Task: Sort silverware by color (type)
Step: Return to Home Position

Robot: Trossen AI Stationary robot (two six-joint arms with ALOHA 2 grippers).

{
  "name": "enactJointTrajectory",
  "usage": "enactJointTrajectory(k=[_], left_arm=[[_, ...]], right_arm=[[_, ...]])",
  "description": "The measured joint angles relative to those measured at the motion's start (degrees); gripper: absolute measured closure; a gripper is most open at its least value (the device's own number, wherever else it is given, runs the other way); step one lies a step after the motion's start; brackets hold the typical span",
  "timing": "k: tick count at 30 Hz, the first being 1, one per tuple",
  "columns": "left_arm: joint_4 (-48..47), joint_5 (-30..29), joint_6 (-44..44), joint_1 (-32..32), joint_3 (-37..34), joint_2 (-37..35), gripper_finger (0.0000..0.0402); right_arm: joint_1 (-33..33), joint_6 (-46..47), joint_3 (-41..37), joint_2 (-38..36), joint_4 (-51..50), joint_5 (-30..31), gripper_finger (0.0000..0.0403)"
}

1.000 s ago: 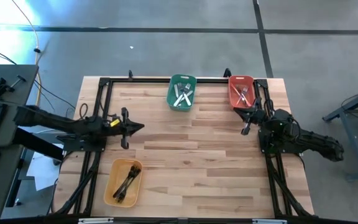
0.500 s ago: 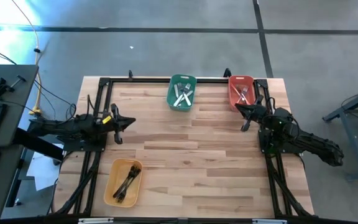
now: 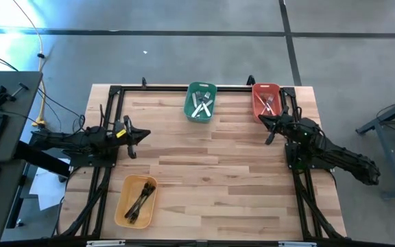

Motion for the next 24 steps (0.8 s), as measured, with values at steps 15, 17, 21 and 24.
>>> enactJointTrajectory(k=[15, 17, 21, 24], left_arm=[[0.86, 1.66, -3.04, -0.2, 0.0, 0.0, 0.0401], [0.59, 2.27, -3.22, -0.2, 0.0, 0.02, 0.0401], [0.38, 3.36, -3.26, -0.2, 0.0, 0.02, 0.0401], [0.35, 3.36, -3.9, -0.2, 0.0, 0.02, 0.0401]], right_arm=[[0.0, -1.73, 0.02, 0.14, 0.02, 0.96, 0.0401], [0.0, -1.93, 0.02, 0.22, 0.02, 1.12, 0.0401], [0.0, -2.2, 0.07, 1.25, 0.02, 1.38, 0.0401], [0.0, -2.31, 0.07, 2.39, 0.42, 3.99, 0.0401]])
